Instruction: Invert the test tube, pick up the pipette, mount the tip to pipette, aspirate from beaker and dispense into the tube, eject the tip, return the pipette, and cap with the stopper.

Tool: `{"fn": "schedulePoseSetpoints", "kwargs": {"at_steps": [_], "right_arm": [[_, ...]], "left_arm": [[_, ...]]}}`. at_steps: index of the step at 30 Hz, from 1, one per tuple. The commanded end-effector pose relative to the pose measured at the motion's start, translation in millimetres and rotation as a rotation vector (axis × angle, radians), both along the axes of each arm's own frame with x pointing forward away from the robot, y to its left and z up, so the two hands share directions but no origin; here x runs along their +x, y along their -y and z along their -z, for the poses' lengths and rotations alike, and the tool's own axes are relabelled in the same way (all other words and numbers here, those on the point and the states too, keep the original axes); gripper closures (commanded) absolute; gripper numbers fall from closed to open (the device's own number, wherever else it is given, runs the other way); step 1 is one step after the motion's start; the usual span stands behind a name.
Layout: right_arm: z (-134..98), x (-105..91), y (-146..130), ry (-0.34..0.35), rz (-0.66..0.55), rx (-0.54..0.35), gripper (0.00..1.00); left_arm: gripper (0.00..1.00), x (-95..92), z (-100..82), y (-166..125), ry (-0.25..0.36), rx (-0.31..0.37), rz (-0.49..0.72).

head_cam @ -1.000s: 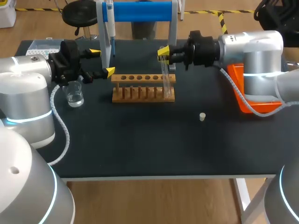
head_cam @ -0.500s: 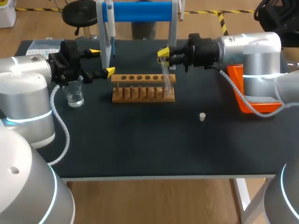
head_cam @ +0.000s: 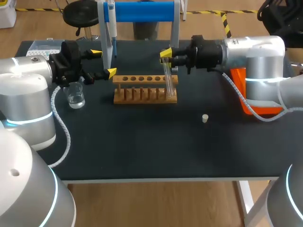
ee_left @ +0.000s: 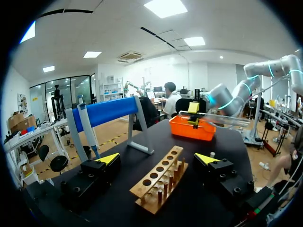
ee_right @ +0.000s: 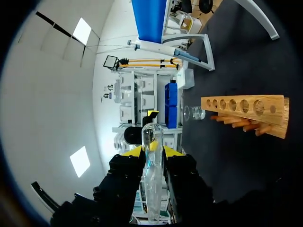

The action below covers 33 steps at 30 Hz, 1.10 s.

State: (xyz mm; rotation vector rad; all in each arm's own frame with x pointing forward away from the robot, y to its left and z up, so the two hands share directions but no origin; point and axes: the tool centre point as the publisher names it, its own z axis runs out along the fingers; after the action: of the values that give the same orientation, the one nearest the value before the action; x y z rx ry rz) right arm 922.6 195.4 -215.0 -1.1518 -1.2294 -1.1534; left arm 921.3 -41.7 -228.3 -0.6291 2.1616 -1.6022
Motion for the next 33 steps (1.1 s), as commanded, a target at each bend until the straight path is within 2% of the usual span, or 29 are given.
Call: {"fn": "schedulePoseSetpoints", "kwargs": {"at_steps": [1,21,22,23,24,28,29,30,31,32,33], "right_arm": [[1,0.3,1,-0.003,0.003,0.006,1.0],[1,0.2,1,-0.007,0.008,0.004,1.0],[1,0.2,1,-0.007,0.008,0.004,1.0],[1,0.2,1,-0.007,0.008,0.004,1.0],[1,0.2,1,-0.007,0.008,0.004,1.0],[1,0.2,1,-0.007,0.008,0.004,1.0],[1,0.2,1,-0.007,0.008,0.004,1.0],[1,0.2,1,-0.007,0.008,0.004,1.0],[1,0.2,1,-0.007,0.008,0.004,1.0],[1,0.2,1,-0.007,0.008,0.004,1.0],[1,0.2,1,-0.007,0.008,0.004,1.0]], "left_arm": [[0.0,-1.0,0.9,1,0.004,-0.001,-0.005],[0.0,-1.0,0.9,1,0.004,-0.001,-0.005],[0.0,-1.9,-2.6,3,0.103,-0.035,0.044],[0.0,-2.7,-4.0,5,0.179,-0.041,0.083],[0.0,-4.4,-5.5,6,0.253,-0.008,0.101],[0.0,-8.5,-8.0,12,0.452,0.033,0.23],[0.0,-10.1,-8.9,14,0.509,0.067,0.256],[0.0,-14.1,-10.5,17,0.596,0.155,0.293],[0.0,-16.6,-8.7,20,0.63,0.325,0.273],[0.0,-13.7,-4.8,20,0.58,0.406,0.228],[0.0,-13.7,-4.8,20,0.58,0.406,0.228]]}}
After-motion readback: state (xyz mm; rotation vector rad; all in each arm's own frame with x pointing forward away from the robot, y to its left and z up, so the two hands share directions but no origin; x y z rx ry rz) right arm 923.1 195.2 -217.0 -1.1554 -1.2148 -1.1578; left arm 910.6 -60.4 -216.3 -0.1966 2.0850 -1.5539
